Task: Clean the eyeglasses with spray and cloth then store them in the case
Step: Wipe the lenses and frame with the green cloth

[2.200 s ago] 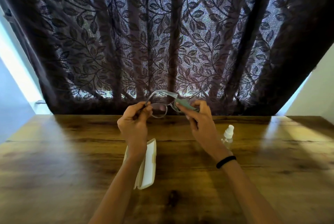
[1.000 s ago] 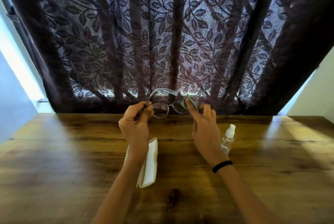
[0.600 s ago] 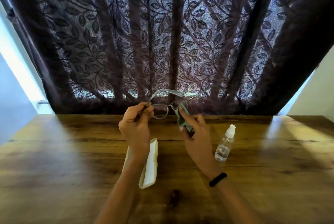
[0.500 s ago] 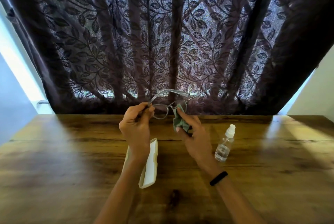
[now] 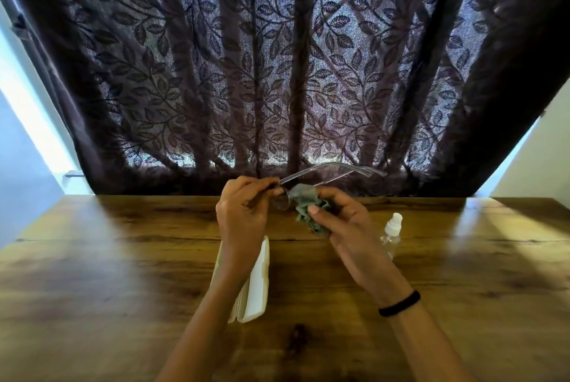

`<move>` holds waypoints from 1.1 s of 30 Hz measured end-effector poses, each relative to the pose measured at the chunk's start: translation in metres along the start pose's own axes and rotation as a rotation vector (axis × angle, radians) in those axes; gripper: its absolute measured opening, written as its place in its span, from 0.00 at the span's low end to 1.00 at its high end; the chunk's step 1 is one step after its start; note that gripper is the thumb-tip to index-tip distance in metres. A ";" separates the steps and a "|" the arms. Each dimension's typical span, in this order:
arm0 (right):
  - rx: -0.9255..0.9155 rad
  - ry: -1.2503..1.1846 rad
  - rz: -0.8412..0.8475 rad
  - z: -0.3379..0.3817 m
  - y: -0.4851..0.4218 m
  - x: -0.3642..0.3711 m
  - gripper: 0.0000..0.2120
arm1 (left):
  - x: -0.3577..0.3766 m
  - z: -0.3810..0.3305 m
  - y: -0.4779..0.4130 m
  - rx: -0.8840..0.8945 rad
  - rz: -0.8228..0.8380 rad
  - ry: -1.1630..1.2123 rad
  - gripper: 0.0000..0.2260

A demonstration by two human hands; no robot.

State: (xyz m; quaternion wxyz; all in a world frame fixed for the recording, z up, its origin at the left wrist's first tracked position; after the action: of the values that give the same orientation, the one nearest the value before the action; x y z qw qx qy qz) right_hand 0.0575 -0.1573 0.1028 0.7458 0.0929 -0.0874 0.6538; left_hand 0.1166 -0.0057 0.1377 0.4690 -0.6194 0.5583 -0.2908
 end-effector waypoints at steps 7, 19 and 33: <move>-0.570 0.691 -0.226 0.056 0.032 0.031 0.11 | 0.007 -0.012 -0.003 0.085 0.089 -0.049 0.13; -0.716 1.304 -0.572 0.064 0.034 0.045 0.11 | 0.007 -0.029 -0.006 0.116 0.122 -0.052 0.21; -0.675 1.417 -0.470 0.053 0.028 0.058 0.15 | 0.009 -0.025 -0.002 0.176 0.174 -0.100 0.22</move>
State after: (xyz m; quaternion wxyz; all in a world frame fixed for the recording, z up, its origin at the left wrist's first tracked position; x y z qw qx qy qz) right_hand 0.0368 -0.1117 0.1688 0.7296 -0.5556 0.2342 0.3226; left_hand 0.0970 -0.0205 0.1480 0.5725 -0.5389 0.5579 -0.2657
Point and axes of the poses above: each hand's wrist, its own y-axis away from the middle knuckle, its own x-axis out of the palm, z = x × y, the point moved 9 cm from there along -y, towards the middle knuckle, and after that the axes turned 15 degrees about x, right-handed, at the moved point
